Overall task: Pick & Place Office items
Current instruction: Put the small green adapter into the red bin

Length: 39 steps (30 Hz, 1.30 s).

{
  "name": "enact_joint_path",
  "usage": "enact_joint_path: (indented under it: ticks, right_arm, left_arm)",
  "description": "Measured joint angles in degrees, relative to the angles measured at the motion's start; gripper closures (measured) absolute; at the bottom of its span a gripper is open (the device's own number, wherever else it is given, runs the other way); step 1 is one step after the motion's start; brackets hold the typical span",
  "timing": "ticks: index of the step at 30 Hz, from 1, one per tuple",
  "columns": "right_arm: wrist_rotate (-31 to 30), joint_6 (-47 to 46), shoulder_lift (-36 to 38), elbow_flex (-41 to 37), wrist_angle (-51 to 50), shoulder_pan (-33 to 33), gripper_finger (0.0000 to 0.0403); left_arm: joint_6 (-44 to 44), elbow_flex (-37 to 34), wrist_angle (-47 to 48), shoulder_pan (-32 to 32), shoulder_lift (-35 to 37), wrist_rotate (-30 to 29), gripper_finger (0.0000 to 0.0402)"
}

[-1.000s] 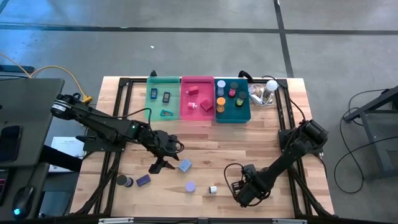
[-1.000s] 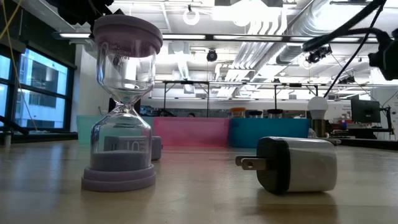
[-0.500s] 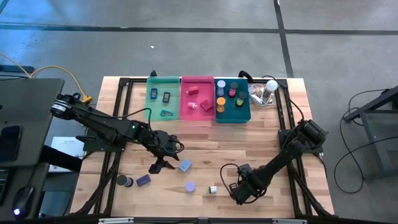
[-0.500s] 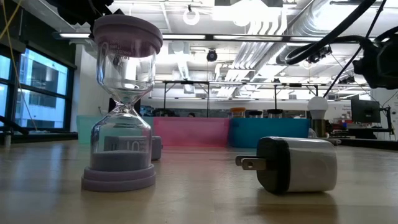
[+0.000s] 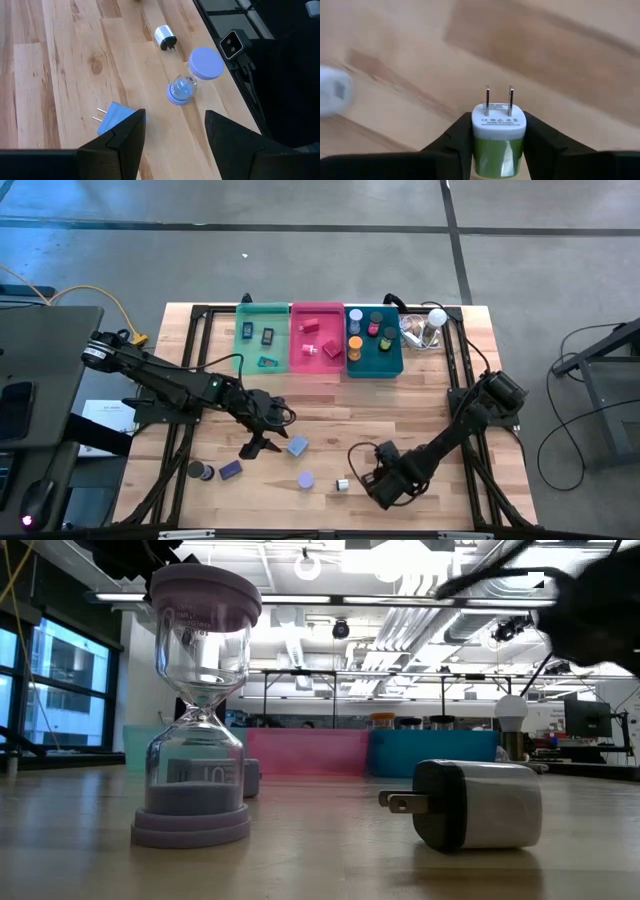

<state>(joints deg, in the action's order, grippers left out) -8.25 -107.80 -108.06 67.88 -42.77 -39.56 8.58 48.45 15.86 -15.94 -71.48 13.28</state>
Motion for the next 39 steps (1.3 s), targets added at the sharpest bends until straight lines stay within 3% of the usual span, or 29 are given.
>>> enact_joint_path:
  ticks: [11,21,25,29,39]
  right_arm:
    - [-8.1,17.8,5.8,0.0,0.2,7.2,0.0282]
    - [-8.6,47.7,11.0,0.1,9.1,21.9,0.0282]
    - [-5.2,62.1,10.9,0.1,19.2,28.6,0.0282]
    - [-1.0,70.9,10.9,0.2,26.0,35.5,0.0282]
    - [4.1,85.0,10.9,7.2,21.8,46.2,0.0282]
  left_arm:
    - [-4.3,0.0,1.5,0.0,0.0,0.1,0.0203]
    - [-5.3,0.0,5.4,0.5,0.0,0.6,0.0203]
    - [-4.0,0.0,7.6,0.3,0.0,3.7,0.0203]
    - [-1.8,0.0,8.4,0.3,0.0,7.3,0.0203]
    - [2.1,0.0,10.4,0.3,0.0,8.9,0.0203]
